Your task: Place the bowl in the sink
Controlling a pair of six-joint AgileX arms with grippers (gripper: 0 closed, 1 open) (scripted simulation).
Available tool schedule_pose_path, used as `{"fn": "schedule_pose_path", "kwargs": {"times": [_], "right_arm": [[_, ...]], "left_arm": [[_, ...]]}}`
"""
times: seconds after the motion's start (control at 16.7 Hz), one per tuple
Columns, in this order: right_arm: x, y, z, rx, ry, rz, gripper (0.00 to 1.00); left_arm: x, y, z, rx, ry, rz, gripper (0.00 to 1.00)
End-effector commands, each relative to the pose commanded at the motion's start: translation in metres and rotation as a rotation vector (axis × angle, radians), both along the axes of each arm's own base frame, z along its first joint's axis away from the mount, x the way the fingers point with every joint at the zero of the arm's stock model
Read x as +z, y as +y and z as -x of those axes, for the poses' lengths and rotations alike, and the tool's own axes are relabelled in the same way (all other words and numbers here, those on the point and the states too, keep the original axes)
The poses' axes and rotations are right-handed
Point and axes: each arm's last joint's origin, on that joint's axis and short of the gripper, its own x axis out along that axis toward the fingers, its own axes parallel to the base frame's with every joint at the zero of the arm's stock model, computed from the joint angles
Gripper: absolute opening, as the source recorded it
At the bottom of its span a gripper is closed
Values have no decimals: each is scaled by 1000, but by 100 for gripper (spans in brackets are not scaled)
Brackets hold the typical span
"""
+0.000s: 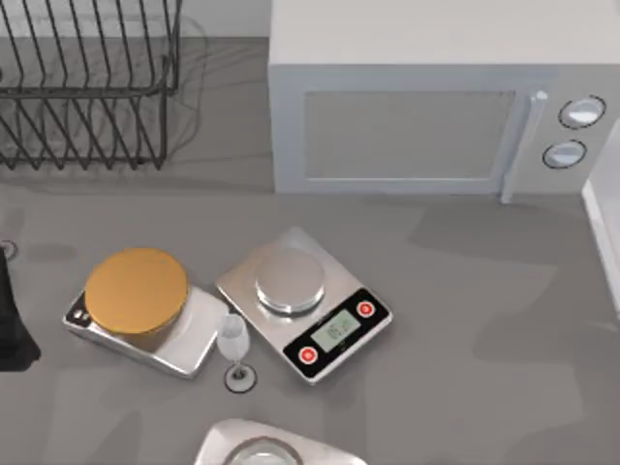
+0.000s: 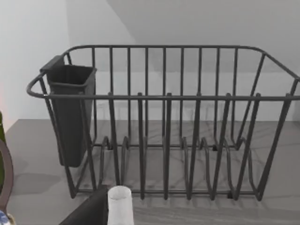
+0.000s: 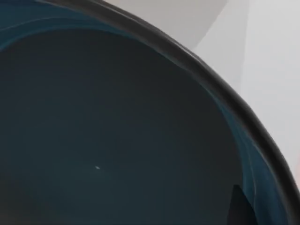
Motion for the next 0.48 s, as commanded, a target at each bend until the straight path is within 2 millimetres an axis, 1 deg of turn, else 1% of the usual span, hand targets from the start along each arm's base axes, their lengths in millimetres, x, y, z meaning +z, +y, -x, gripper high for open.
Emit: {"fn": "schedule_pose_path", "kwargs": {"times": [0.3,0.42,0.48], "right_arm": [[-1,1,-2,5,3,-3,0],[-9,0,-4,11,12,-14,0],[-17,0,-5,15,21,-25,0]], "left_arm": [[0,0,0,0,0,0,100],[0,0,0,0,0,0,100],[0,0,0,0,0,0,100]]}}
